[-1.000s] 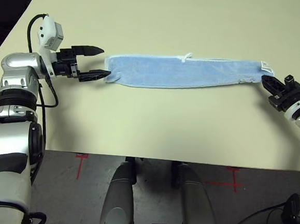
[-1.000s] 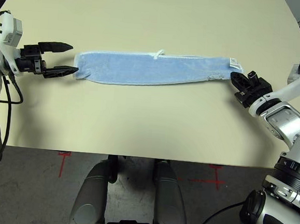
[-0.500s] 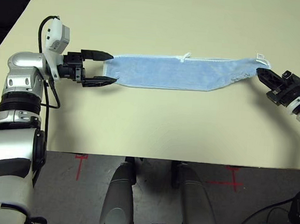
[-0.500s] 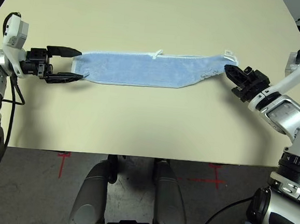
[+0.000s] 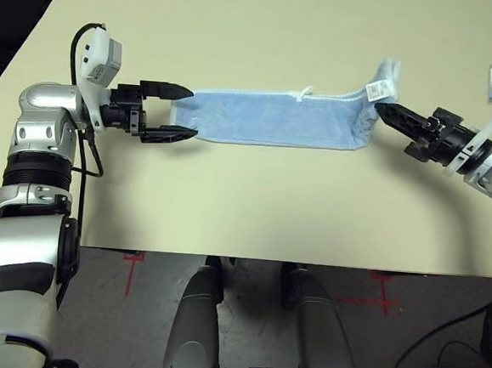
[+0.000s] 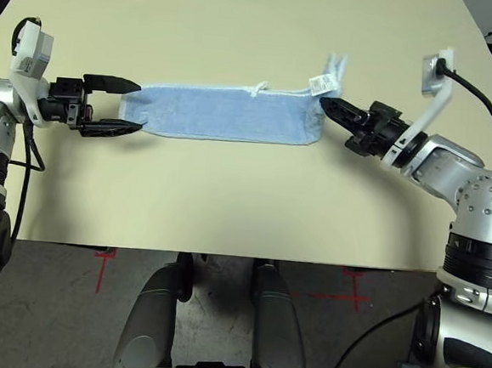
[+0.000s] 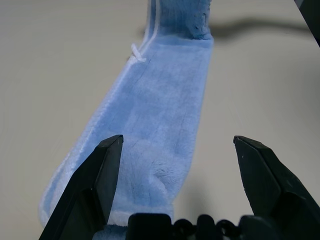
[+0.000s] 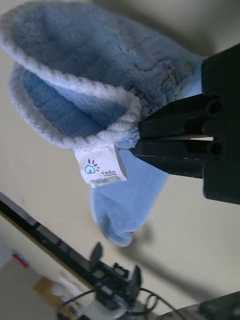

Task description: Fold the towel and set it aside.

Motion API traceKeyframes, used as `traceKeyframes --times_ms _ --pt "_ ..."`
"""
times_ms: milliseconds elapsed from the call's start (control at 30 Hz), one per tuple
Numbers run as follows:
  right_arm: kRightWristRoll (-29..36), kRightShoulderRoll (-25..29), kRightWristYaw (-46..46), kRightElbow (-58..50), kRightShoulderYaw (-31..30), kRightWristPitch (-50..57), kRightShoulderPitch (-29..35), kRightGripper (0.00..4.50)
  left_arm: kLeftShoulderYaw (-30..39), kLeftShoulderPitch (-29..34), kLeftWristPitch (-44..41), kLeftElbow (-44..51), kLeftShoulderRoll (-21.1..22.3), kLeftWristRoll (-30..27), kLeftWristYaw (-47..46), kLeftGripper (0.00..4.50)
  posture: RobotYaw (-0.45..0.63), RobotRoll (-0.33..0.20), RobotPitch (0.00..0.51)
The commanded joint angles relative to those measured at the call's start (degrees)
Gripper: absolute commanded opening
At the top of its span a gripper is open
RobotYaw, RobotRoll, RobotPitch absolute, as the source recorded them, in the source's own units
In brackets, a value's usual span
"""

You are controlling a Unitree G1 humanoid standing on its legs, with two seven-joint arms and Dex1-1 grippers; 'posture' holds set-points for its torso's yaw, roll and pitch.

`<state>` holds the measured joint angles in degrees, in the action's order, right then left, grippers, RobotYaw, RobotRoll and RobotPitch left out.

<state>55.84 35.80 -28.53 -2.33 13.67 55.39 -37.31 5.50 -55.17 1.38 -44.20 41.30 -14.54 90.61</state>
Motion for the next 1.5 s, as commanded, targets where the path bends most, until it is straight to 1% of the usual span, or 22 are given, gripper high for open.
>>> traceKeyframes --times_ms 33,167,267,467,700,800,933,1033,1133,1167,1233,1267,1367,1500 --pt "-5.75 0.52 -2.86 -0.96 -5.05 -2.22 -0.17 0.04 -0.57 0.97 -0.20 0.75 -0.06 -0.30 -0.07 4.50 -0.07 0.000 0.312" --pt "-10.22 -0.78 -5.32 -0.64 -9.05 -4.58 -0.29 0.04 -0.60 1.10 -0.18 0.85 -0.15 -0.30 -0.19 4.50 -0.07 0.000 0.312" --pt "-12.73 -1.67 -6.34 -0.39 -10.75 -5.45 -0.34 0.04 -0.60 1.09 -0.14 0.73 -0.07 -0.30 -0.13 4.50 -0.07 0.000 0.311" --pt "-16.85 -5.78 -5.47 0.47 -12.95 -6.21 -1.79 0.04 -0.66 0.75 0.21 0.02 -0.10 -0.09 -0.20 4.50 -0.07 0.000 0.309" --pt "-21.81 -7.36 -6.33 1.23 -15.72 -7.06 -2.54 0.04 -0.55 0.21 0.55 -1.22 0.15 0.11 -0.10 4.50 -0.06 0.000 0.306" --pt "-24.16 -7.21 -7.32 1.18 -17.44 -7.39 -2.89 0.04 -0.51 0.18 0.91 -1.73 0.29 0.15 -0.02 4.50 -0.06 0.000 0.306" --pt "-27.46 -6.14 -10.48 0.48 -20.29 -9.79 -2.95 1.02 -0.44 0.29 1.44 -2.40 0.34 0.18 -0.01 4.50 -0.05 0.000 0.304" --pt "-29.72 -4.66 -15.98 -0.67 -22.51 -15.03 -2.78 2.16 -0.36 0.52 1.93 -2.91 0.36 0.22 -0.06 4.50 -0.06 0.000 0.298" --pt "-32.26 -2.55 -21.26 -1.47 -24.57 -19.93 -2.85 3.18 -0.34 0.47 2.42 -3.58 0.39 0.31 -0.05 4.50 -0.06 0.000 0.292" --pt "-32.58 -2.26 -22.12 -1.56 -24.65 -20.38 -2.94 3.68 -0.35 0.35 2.64 -3.94 0.38 0.37 -0.05 4.50 -0.06 0.000 0.290" --pt "-34.49 -1.31 -24.18 -1.30 -25.79 -22.47 -3.45 4.25 -0.38 0.06 3.17 -4.73 0.30 0.50 -0.08 4.50 -0.06 0.000 0.289" --pt "-35.61 -0.89 -25.22 -1.02 -26.53 -23.74 -3.68 4.46 -0.42 -0.13 3.46 -5.16 0.22 0.57 -0.09 4.50 -0.06 0.000 0.288" --pt "-38.63 -0.54 -28.17 0.44 -28.86 -27.14 -4.34 4.46 -0.55 -0.69 4.22 -6.35 0.00 0.79 -0.06 4.50 -0.07 0.000 0.285" --pt "-41.30 -0.94 -31.78 2.79 -31.57 -29.08 -5.98 4.46 -0.75 -1.47 5.15 -7.85 -0.19 1.03 0.18 4.50 -0.06 0.000 0.282"
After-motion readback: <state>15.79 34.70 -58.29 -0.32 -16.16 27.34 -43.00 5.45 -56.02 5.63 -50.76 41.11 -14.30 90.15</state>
